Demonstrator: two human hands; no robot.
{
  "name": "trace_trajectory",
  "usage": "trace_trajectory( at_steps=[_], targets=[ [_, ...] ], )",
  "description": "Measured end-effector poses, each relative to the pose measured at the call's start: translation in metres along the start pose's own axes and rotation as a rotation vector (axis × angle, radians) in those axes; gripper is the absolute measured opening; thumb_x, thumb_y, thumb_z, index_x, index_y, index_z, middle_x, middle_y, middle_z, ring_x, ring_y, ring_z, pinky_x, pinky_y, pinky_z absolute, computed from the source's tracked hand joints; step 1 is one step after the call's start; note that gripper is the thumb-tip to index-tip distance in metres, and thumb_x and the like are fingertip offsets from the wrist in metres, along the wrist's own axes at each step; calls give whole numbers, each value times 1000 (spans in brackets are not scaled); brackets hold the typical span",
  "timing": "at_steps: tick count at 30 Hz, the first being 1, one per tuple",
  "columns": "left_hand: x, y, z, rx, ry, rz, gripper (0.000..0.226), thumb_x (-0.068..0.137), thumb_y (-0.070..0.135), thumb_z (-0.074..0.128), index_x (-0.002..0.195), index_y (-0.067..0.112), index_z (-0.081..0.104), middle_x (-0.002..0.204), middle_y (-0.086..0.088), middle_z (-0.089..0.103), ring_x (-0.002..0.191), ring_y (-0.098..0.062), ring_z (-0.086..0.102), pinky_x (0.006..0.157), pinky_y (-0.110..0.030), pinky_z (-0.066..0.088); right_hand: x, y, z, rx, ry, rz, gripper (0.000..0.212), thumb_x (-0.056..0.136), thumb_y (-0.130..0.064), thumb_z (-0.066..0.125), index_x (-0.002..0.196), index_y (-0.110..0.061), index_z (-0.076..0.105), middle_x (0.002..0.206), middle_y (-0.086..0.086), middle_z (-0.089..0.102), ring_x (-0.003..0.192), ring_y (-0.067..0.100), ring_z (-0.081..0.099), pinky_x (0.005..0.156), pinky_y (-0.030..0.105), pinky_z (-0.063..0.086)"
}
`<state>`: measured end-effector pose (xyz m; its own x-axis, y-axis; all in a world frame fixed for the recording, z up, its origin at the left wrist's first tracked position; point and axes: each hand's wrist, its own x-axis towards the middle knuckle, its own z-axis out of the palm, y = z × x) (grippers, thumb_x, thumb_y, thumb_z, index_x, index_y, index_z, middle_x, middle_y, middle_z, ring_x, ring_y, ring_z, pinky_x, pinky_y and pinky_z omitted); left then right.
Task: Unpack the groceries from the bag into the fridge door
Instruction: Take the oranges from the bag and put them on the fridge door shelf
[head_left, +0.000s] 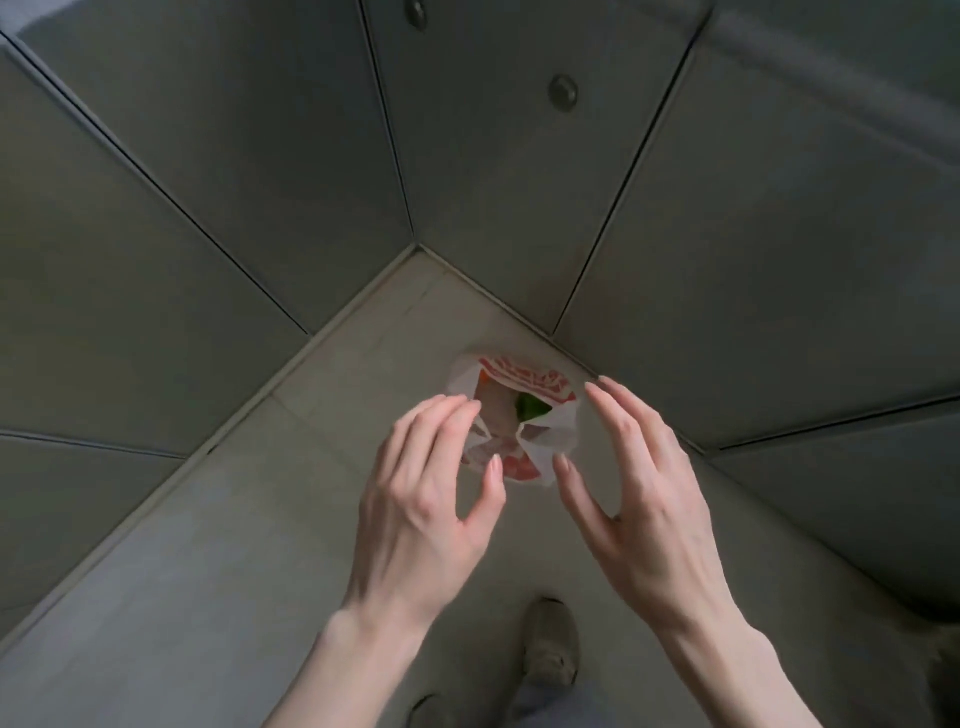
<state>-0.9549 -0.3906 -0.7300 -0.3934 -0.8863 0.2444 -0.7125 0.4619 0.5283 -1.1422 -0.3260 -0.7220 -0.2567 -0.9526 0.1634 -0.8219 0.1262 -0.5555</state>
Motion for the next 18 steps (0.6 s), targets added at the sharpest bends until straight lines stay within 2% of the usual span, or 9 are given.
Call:
trace_trajectory(
  at_steps=[4,7,10,12,15,18],
  targets=[
    [-15,-44,68,-6,-79,39,46,99,31,58,137,6,62,136,-5,63,132,-18,55,115,-30,43,-6,48,63,21,-49,-5,63,98,-39,66,153,-14,47,155,0,49,143,17,49,112,42,48],
    [-17,-80,115,4,-128,81,46,99,34,56,136,6,63,135,-4,64,130,-18,57,112,-32,46,-4,83,109,30,-85,-24,61,100,-40,63,153,-16,46,155,-2,49,140,17,51,110,41,49],
    [-10,-115,159,25,-136,174,41,95,30,64,129,6,68,130,-6,67,126,-23,60,111,-34,46,3,114,153,28,-98,-53,58,101,-43,58,153,-19,46,154,-5,50,139,11,48,116,28,38],
    [1,-130,183,20,-118,294,31,91,23,69,118,7,72,122,-5,70,120,-24,63,108,-33,47,10,132,180,13,-93,-65,57,101,-42,58,153,-21,46,154,-8,50,139,7,46,116,20,32],
    [20,-148,213,1,-116,465,15,91,18,66,100,10,73,110,-2,70,110,-20,61,98,-28,49,21,156,220,-5,-93,-99,56,100,-44,54,151,-22,48,152,-8,52,140,12,49,116,27,38],
    [35,-168,238,40,-226,526,12,93,21,60,95,14,70,102,0,68,98,-22,62,89,-31,51,33,173,253,4,-112,-123,51,99,-41,55,147,-26,52,144,-10,59,129,12,57,109,32,47]
  ],
)
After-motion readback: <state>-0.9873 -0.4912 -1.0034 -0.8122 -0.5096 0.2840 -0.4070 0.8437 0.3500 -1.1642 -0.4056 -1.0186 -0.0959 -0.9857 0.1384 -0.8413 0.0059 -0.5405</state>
